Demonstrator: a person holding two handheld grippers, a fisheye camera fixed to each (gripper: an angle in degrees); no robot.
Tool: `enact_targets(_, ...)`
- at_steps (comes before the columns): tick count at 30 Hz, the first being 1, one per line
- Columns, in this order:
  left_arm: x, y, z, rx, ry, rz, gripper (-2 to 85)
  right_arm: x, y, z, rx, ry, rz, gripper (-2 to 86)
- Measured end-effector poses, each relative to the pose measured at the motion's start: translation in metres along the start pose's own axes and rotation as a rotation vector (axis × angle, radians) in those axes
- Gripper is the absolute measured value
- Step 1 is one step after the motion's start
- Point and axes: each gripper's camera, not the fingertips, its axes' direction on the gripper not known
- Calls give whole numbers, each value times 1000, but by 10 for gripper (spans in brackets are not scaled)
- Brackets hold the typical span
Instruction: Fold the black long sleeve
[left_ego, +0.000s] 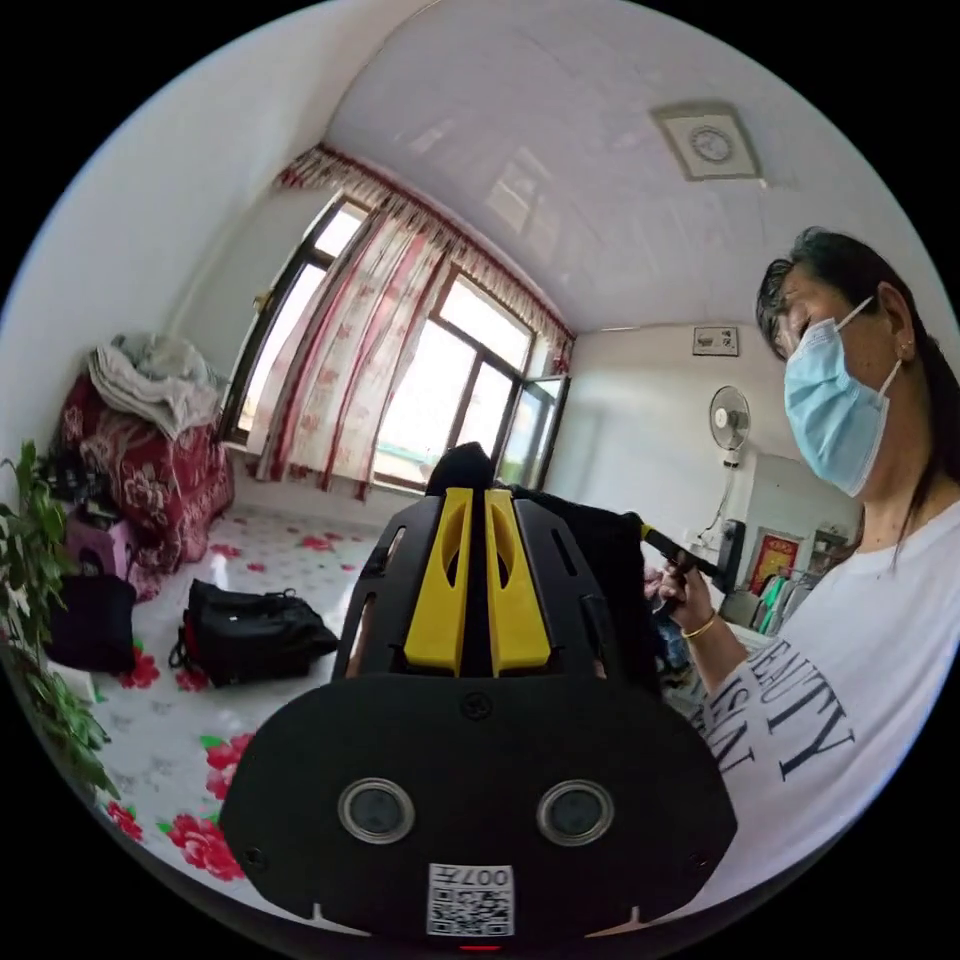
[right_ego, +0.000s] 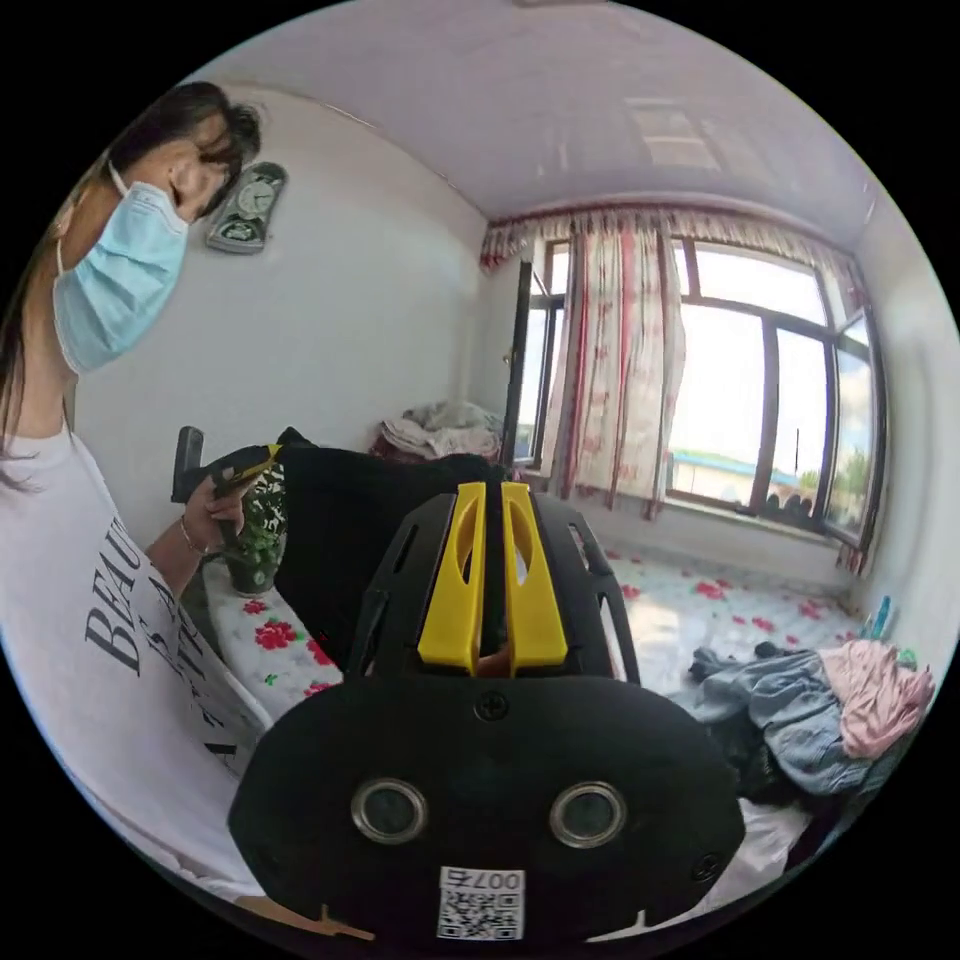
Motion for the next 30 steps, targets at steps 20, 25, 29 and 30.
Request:
enact_targets(20,-122,292,120,-1002,-471,-585,107,98,260,268,-912,-120,515,86)
enact_targets(25,-133,323,167,-1155,-455,-487,111,51,280,357,-1080,-243,429,83)
enact_targets(29,-133,325,178,-1202,-527,-321,31,24,293,384,-1163,-144,361,59)
enact_targets(30,-135,323,176,-1191,-516,-329,22,26,290,385,-1172,-157,364,54)
